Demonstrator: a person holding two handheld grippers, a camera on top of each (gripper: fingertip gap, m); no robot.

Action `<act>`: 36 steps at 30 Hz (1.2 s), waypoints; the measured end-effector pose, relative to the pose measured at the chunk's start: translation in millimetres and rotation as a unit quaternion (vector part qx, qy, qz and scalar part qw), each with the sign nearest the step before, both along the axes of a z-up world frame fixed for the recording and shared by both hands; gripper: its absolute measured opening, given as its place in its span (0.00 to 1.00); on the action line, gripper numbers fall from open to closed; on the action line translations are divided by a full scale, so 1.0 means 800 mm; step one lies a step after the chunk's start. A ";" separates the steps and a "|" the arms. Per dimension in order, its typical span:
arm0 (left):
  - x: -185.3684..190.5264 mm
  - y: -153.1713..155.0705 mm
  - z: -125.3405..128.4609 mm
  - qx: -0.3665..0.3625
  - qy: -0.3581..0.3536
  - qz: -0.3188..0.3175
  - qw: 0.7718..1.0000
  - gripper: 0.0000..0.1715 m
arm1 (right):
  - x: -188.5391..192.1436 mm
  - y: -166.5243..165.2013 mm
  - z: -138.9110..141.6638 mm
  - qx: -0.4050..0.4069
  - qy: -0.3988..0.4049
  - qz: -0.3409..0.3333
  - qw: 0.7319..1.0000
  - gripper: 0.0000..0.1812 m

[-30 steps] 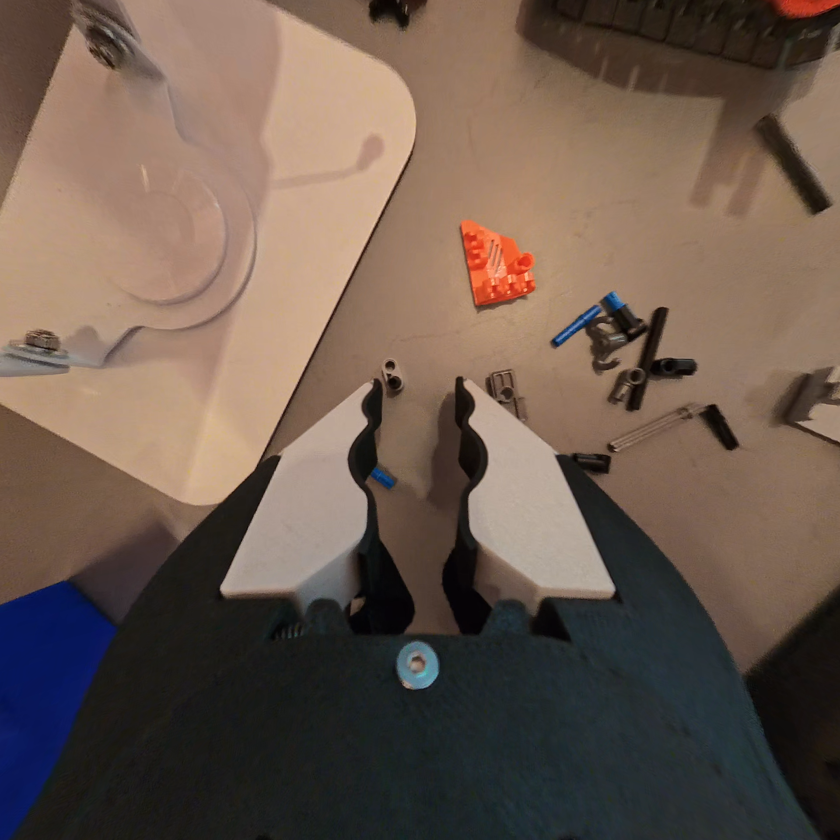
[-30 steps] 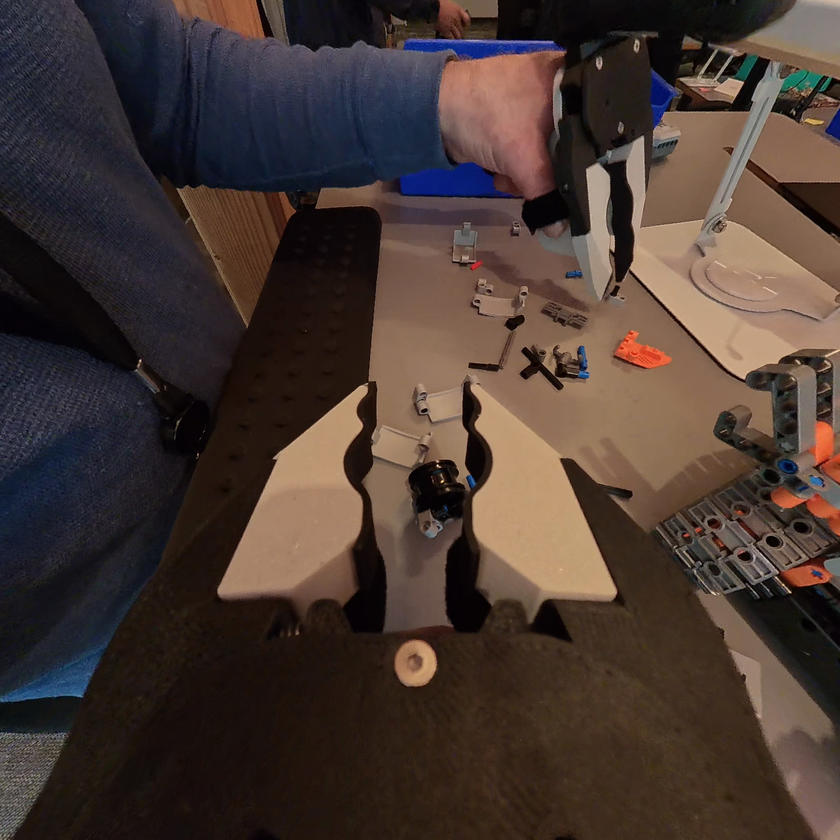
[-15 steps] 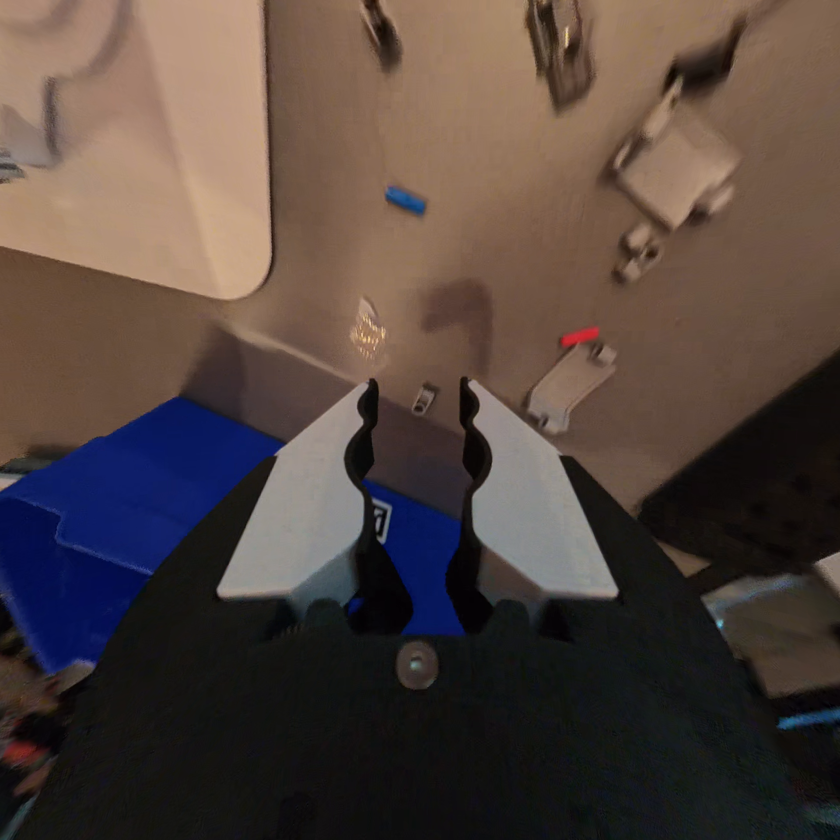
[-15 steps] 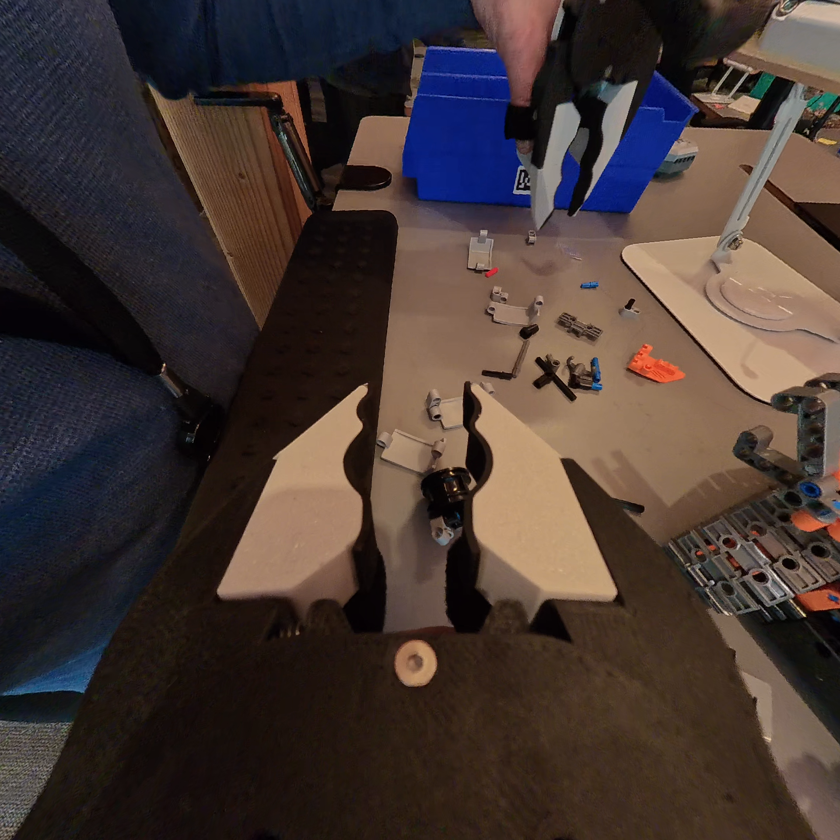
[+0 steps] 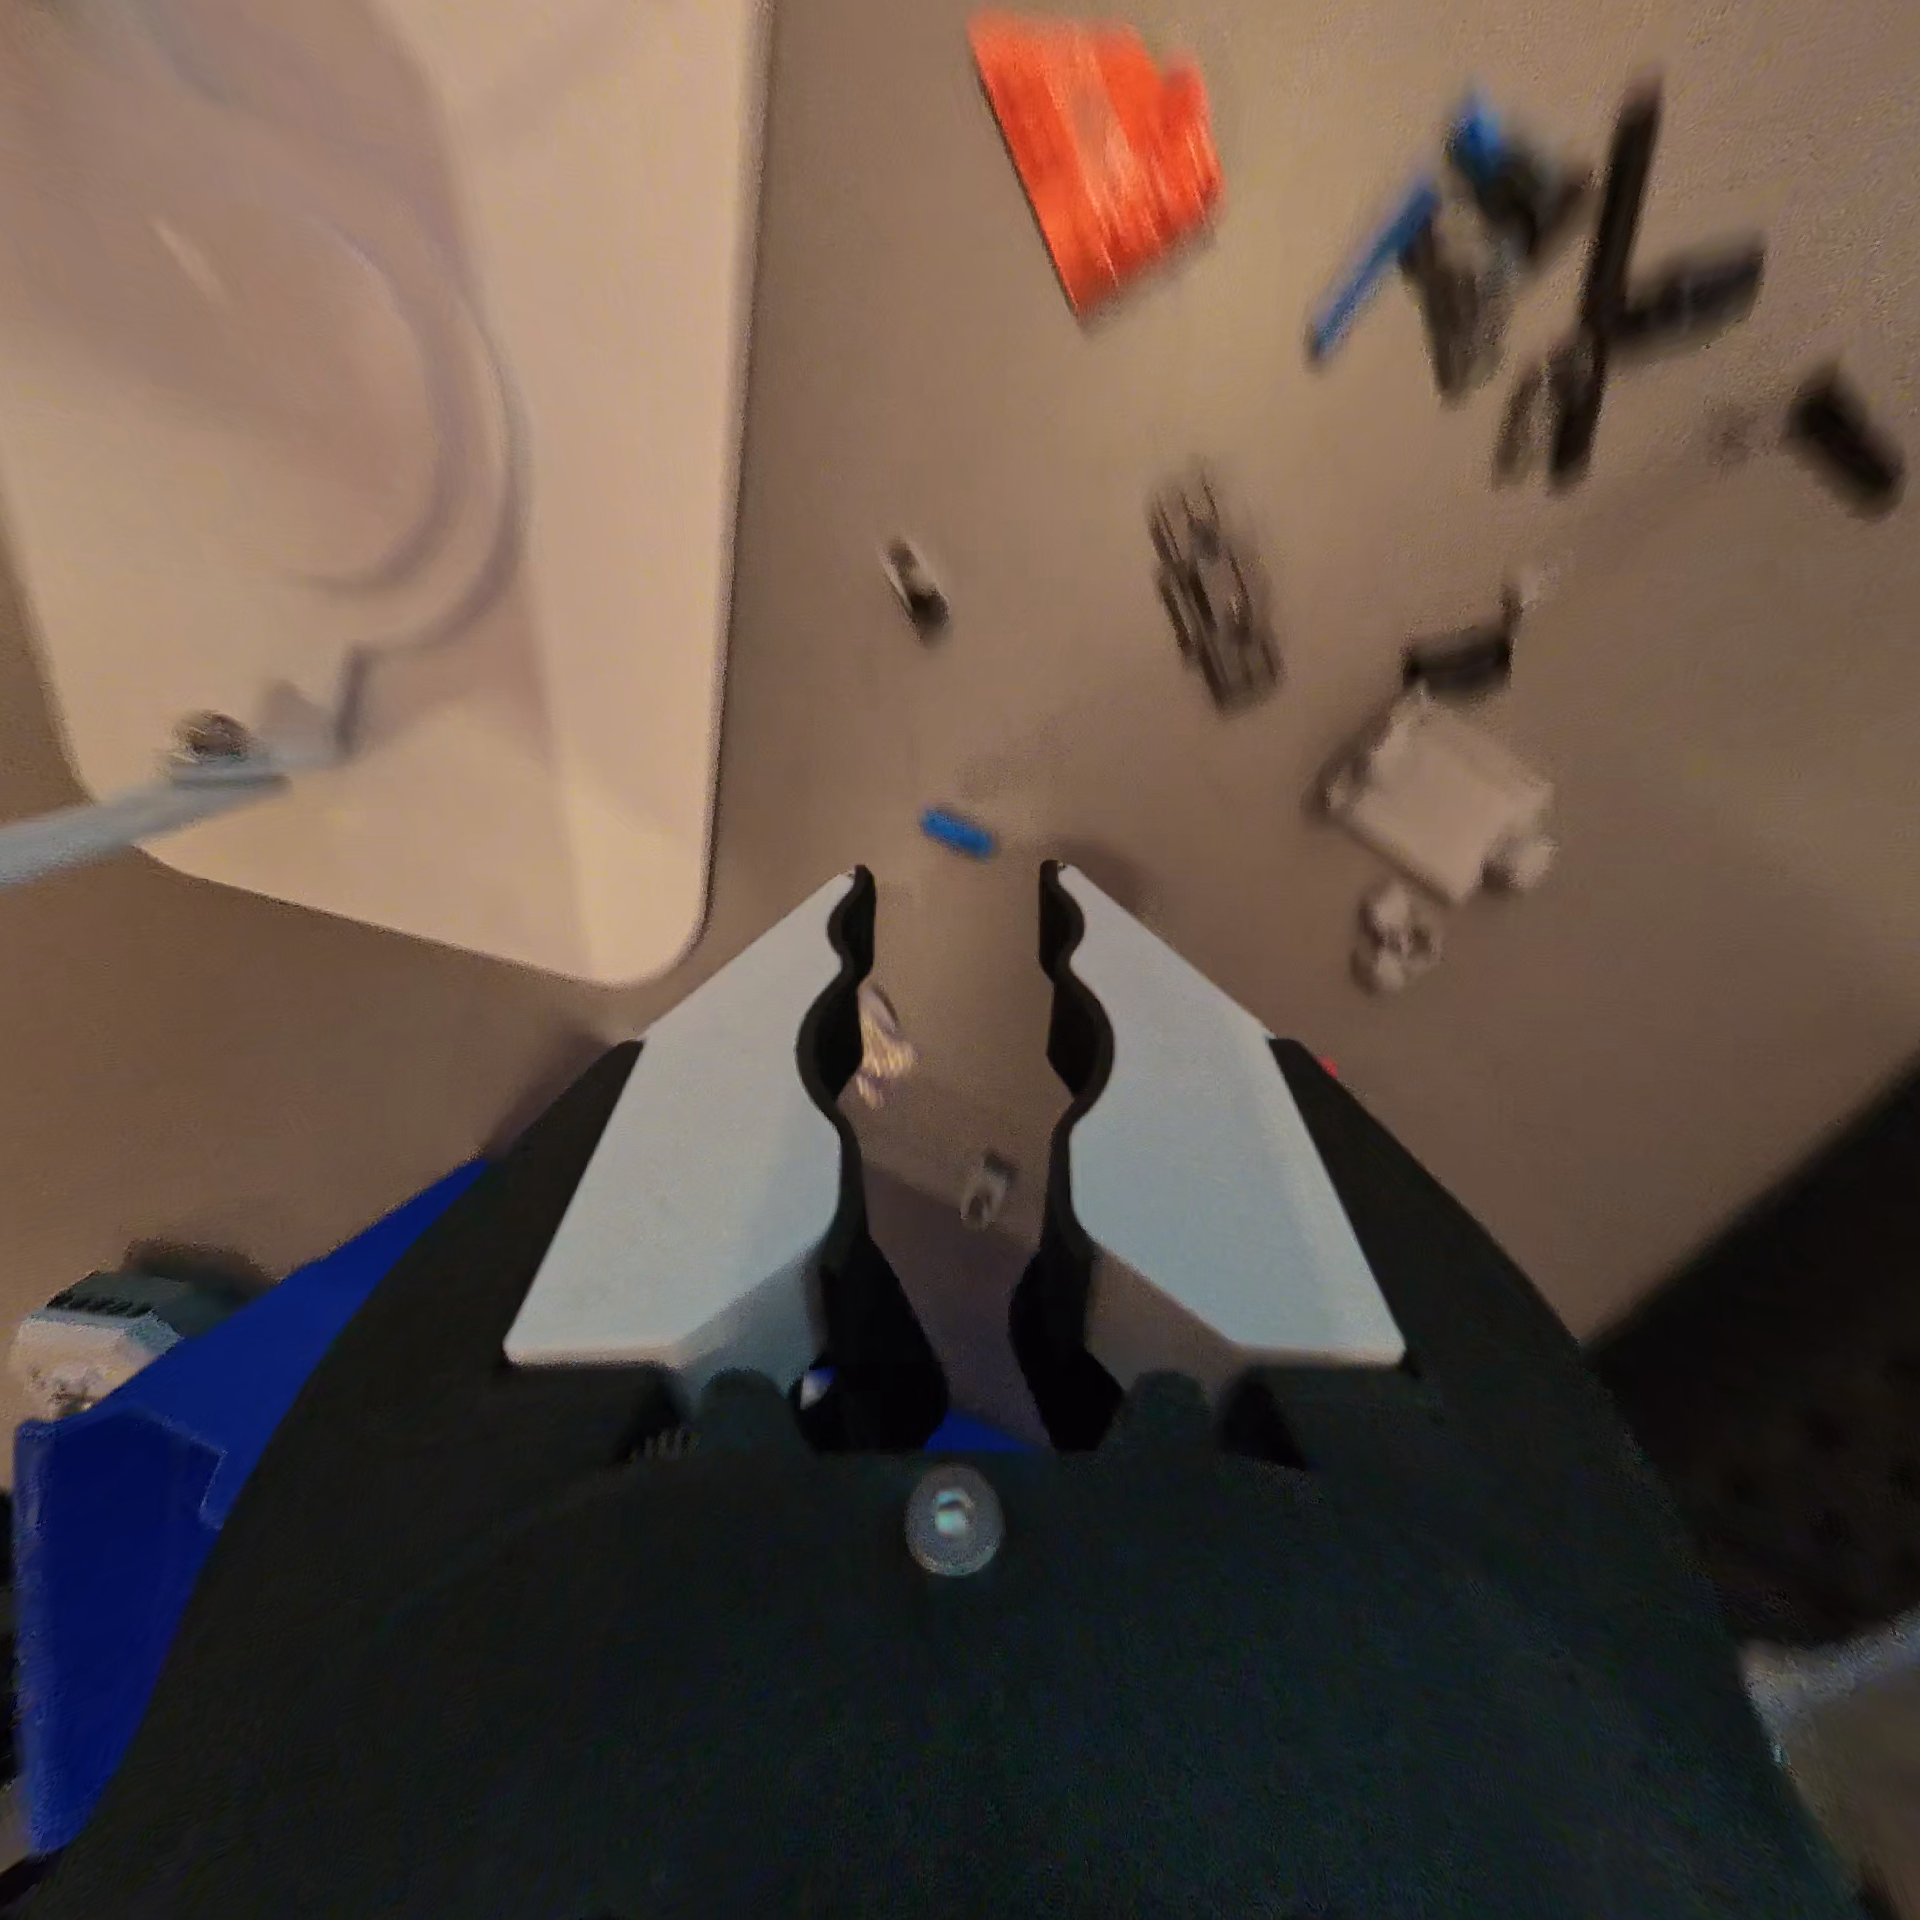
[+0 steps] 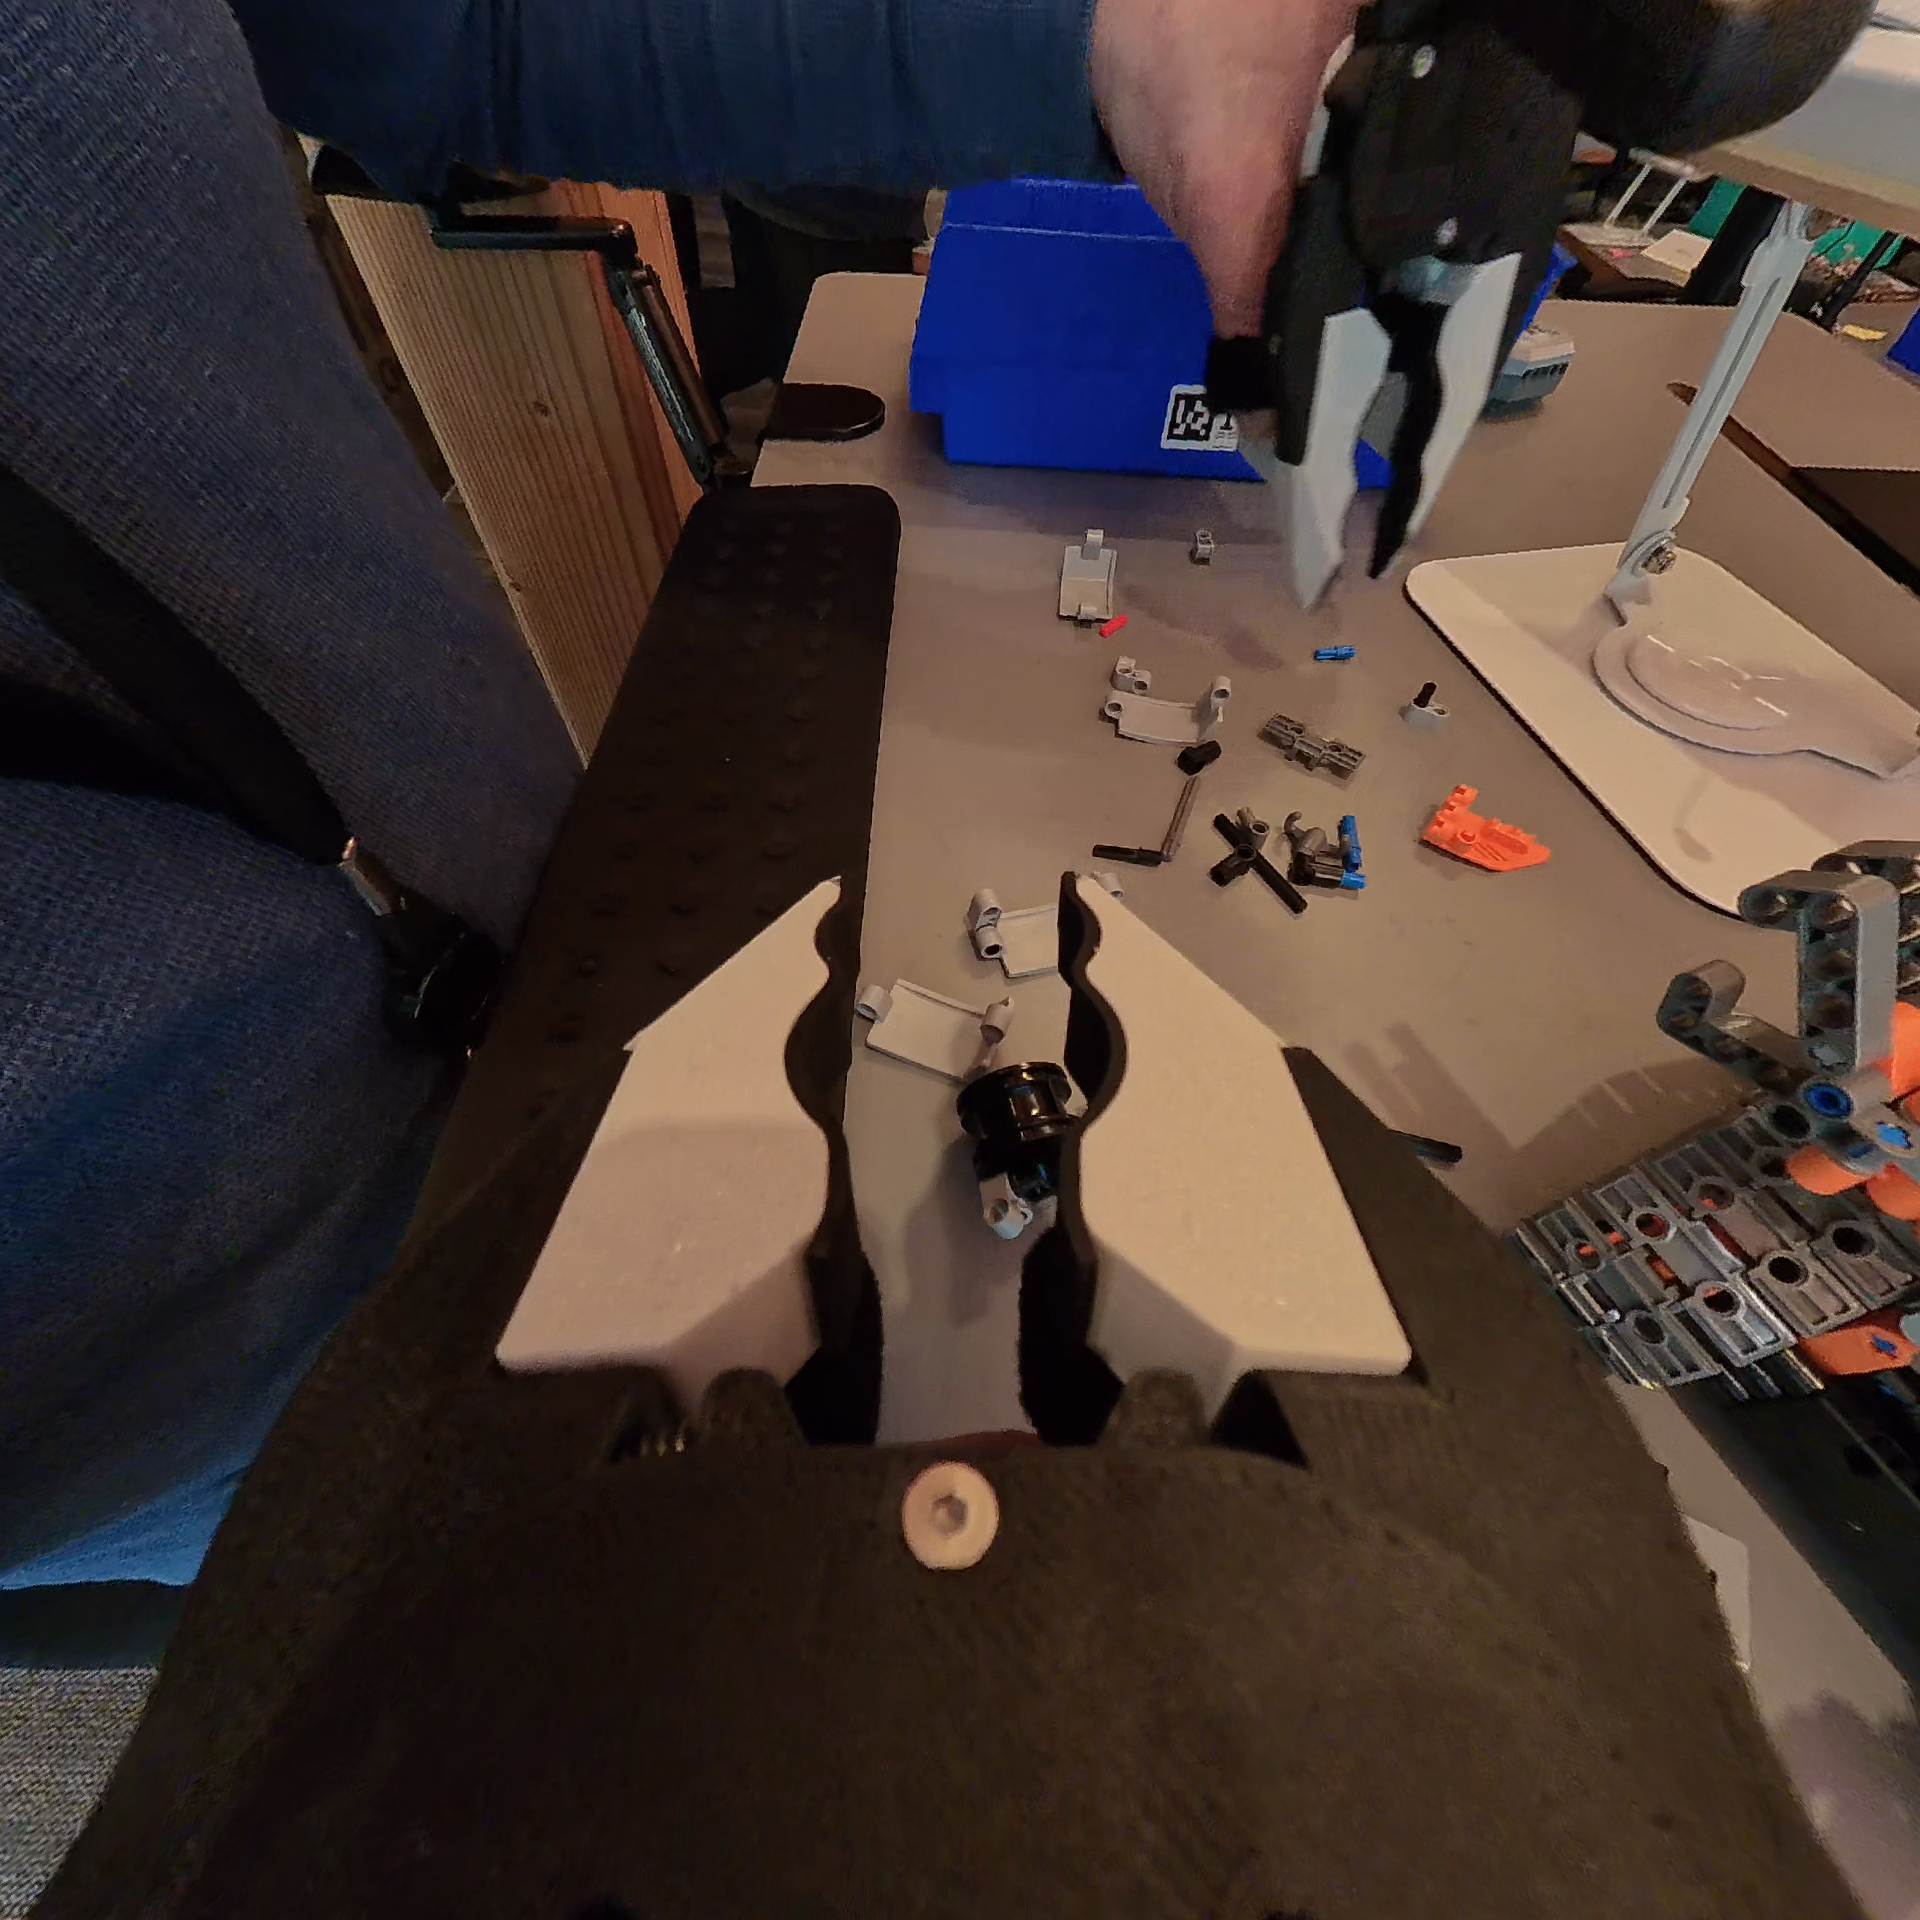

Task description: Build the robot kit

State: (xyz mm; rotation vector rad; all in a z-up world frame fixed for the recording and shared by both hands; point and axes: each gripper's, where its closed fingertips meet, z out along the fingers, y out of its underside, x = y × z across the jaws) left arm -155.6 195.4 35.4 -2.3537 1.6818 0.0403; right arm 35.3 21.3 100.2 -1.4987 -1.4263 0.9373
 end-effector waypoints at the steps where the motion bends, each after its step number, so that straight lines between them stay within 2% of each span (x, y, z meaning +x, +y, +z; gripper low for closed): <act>1: 0.015 0.007 0.001 0.011 -0.031 0.013 0.999 0.18 | 0.000 0.000 0.000 0.001 0.000 0.000 1.000 0.20; 4: 0.043 0.018 -0.004 0.018 -0.091 0.053 0.994 0.17 | 0.000 0.001 0.000 0.001 0.001 -0.002 1.000 0.20; 9: 0.051 0.027 -0.023 0.015 -0.106 0.083 0.991 0.15 | 0.002 0.001 0.001 0.001 0.004 -0.004 1.000 0.20; 13: 0.063 0.023 -0.027 -0.003 -0.140 0.085 0.987 0.00 | 0.003 0.003 -0.002 -0.002 0.001 -0.005 1.000 0.20; 19: 0.068 0.014 -0.018 0.012 -0.171 0.079 0.982 0.00 | 0.001 0.005 0.001 -0.004 0.007 -0.006 1.000 0.20; 23: 0.062 0.015 -0.005 0.020 -0.193 0.099 0.976 0.00 | -0.002 0.004 0.002 -0.005 0.007 -0.003 1.000 0.20; 25: 0.057 0.022 -0.006 0.020 -0.196 0.120 0.973 0.12 | -0.004 0.004 0.001 -0.005 0.005 -0.001 1.000 0.20; 28: 0.059 0.021 -0.014 0.002 -0.205 0.131 0.970 0.20 | -0.005 0.003 0.000 -0.006 0.004 -0.002 1.000 0.20; 36: 0.072 0.030 -0.030 0.004 -0.195 0.129 0.972 0.15 | -0.003 0.004 0.001 -0.004 0.006 -0.007 1.000 0.20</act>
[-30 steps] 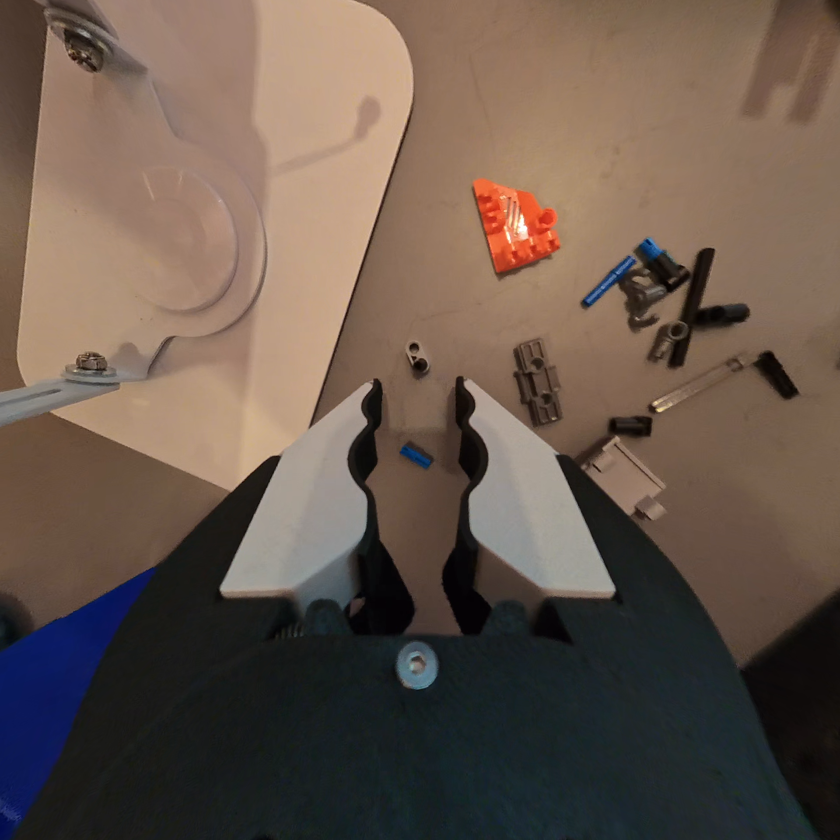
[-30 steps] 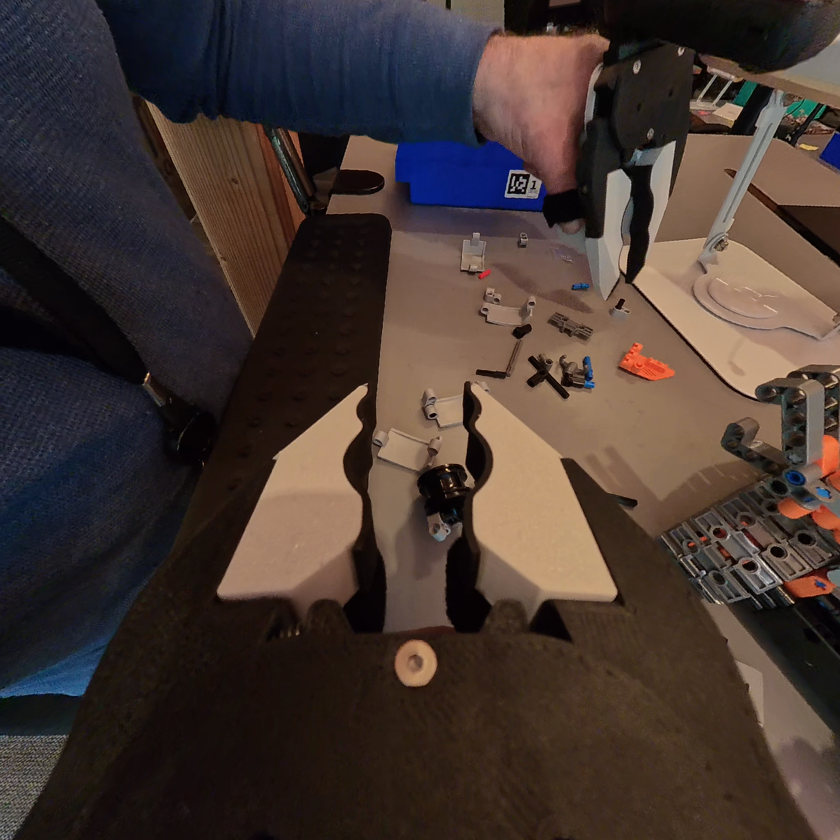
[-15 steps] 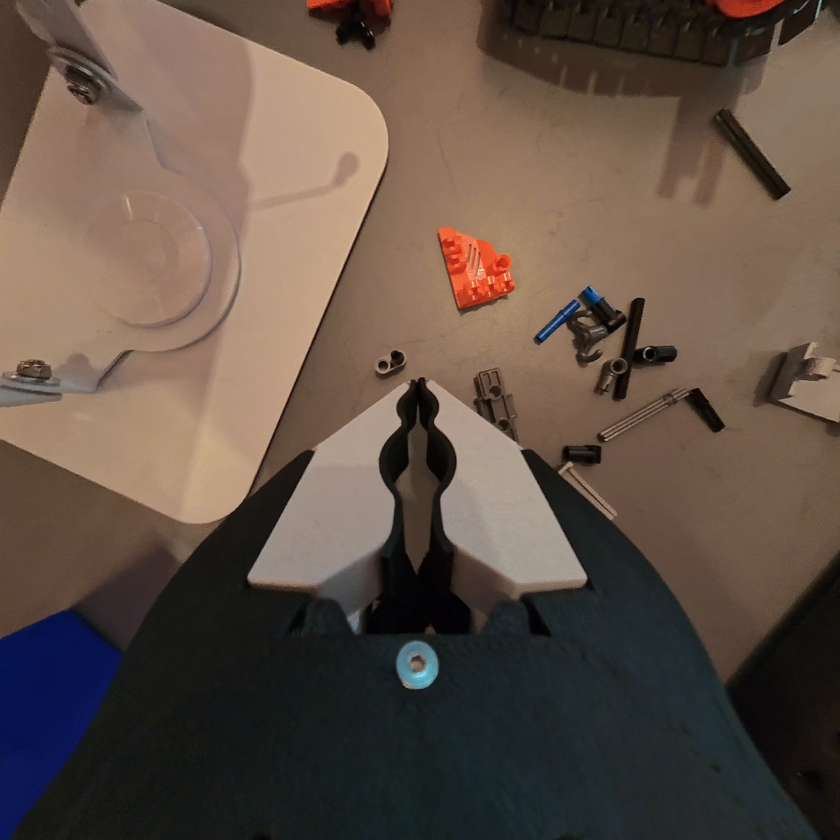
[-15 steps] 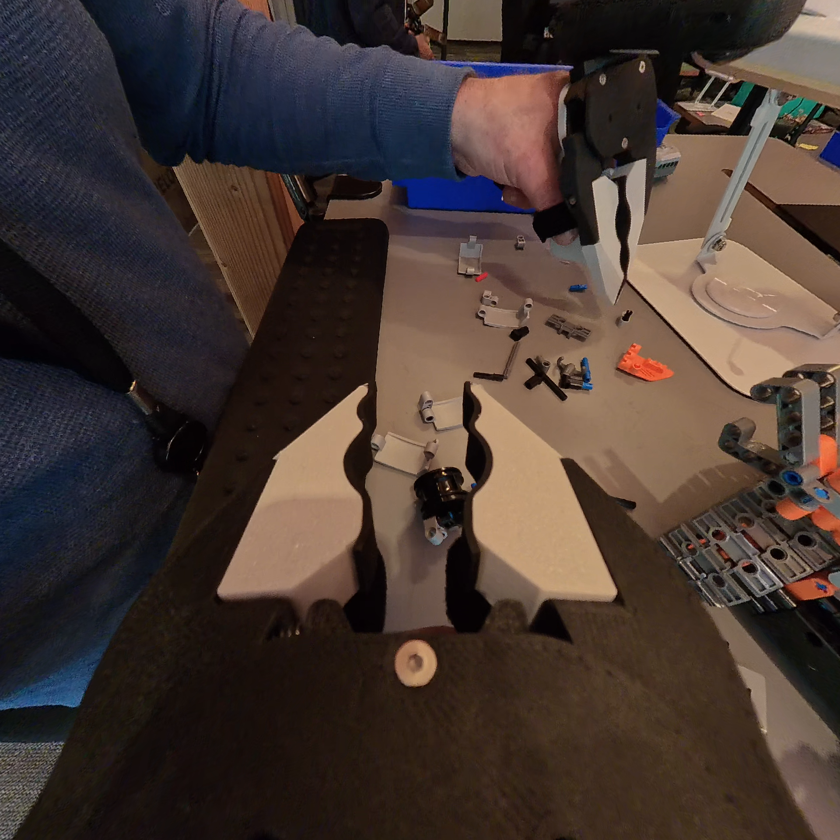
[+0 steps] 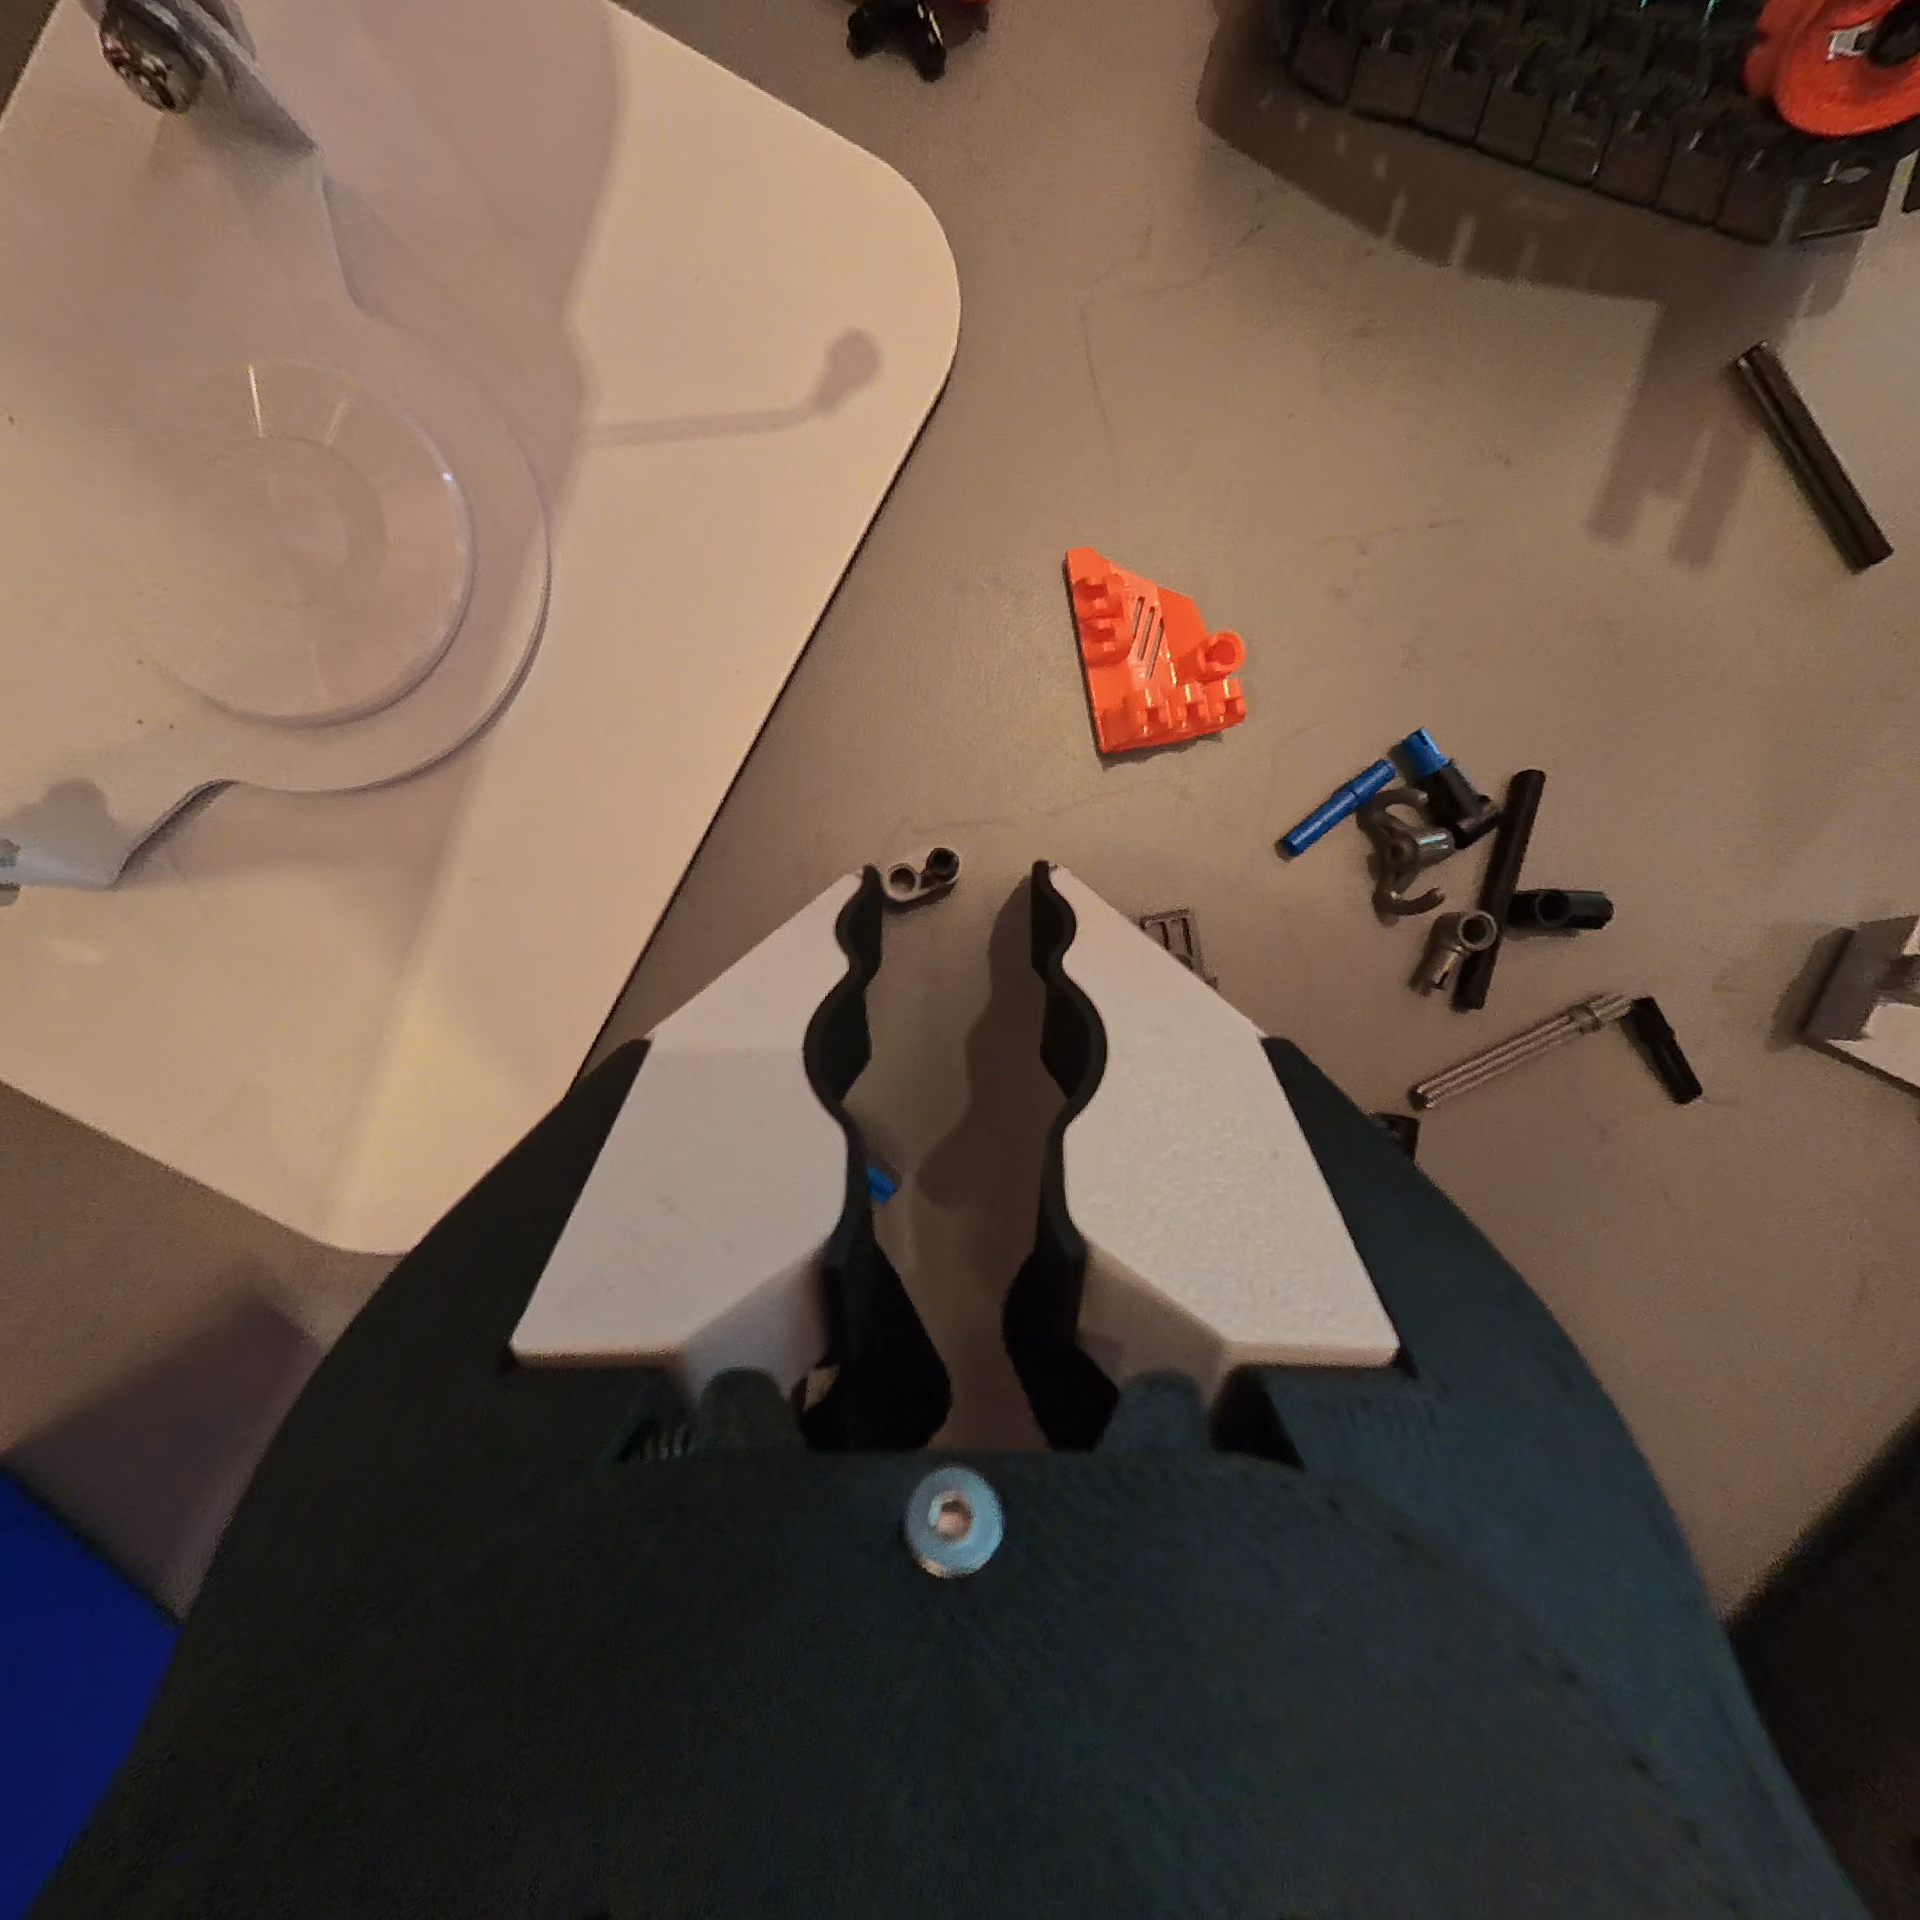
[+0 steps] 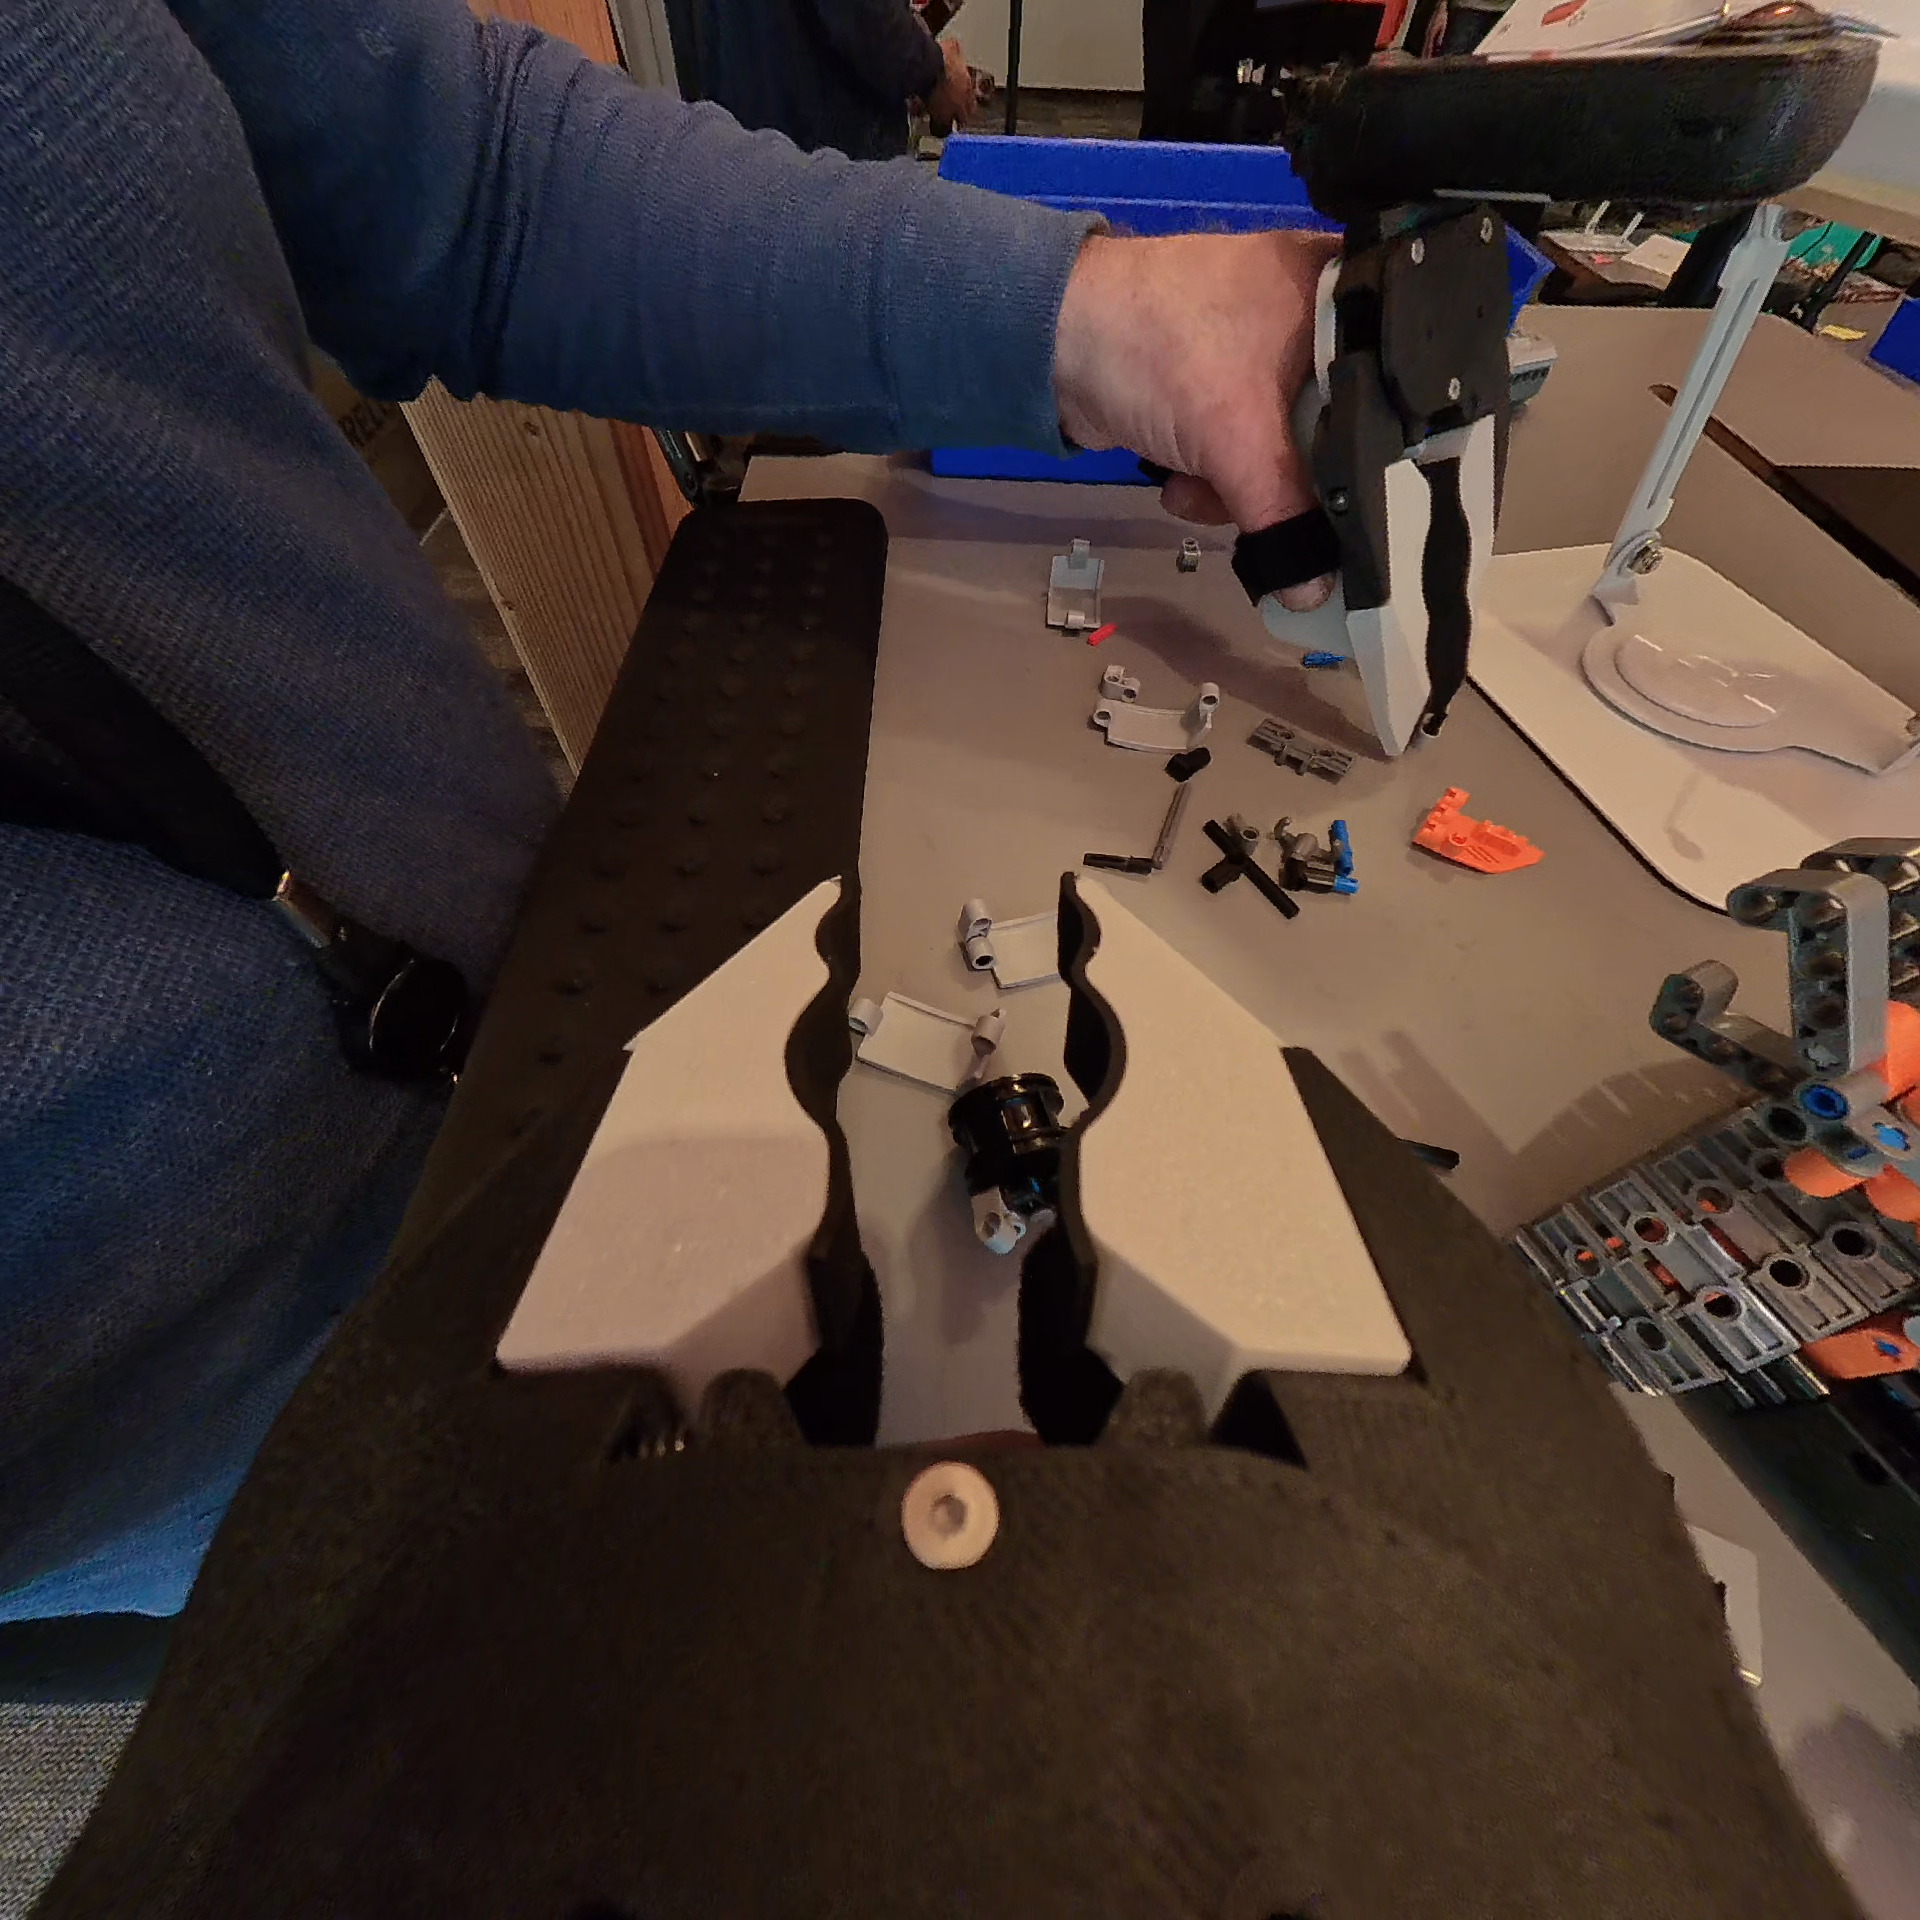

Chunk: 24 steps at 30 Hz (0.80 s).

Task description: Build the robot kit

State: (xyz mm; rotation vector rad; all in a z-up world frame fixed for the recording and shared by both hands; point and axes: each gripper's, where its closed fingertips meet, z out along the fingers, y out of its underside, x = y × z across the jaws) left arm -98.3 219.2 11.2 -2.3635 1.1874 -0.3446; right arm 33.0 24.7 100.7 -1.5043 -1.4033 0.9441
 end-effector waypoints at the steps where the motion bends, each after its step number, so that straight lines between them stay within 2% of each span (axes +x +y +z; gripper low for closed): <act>1: 0.001 0.000 -0.002 -0.003 0.001 -0.001 1.000 0.14 | 0.000 0.000 0.000 0.000 0.000 0.000 1.000 0.20; 4: 0.006 0.003 -0.003 0.001 -0.004 -0.001 1.000 0.08 | 0.001 0.001 -0.001 0.000 0.000 -0.002 1.000 0.20; 12: 0.011 -0.001 0.003 0.026 -0.014 -0.013 0.999 0.07 | 0.001 0.003 -0.001 -0.003 0.001 -0.003 1.000 0.20; 19: 0.025 -0.031 0.050 0.105 -0.035 -0.042 0.993 0.07 | -0.007 0.018 0.013 0.007 0.007 -0.034 0.999 0.19; 24: 0.046 -0.069 0.081 0.140 -0.075 -0.069 0.985 0.07 | -0.016 0.040 0.018 0.035 -0.015 -0.073 0.997 0.19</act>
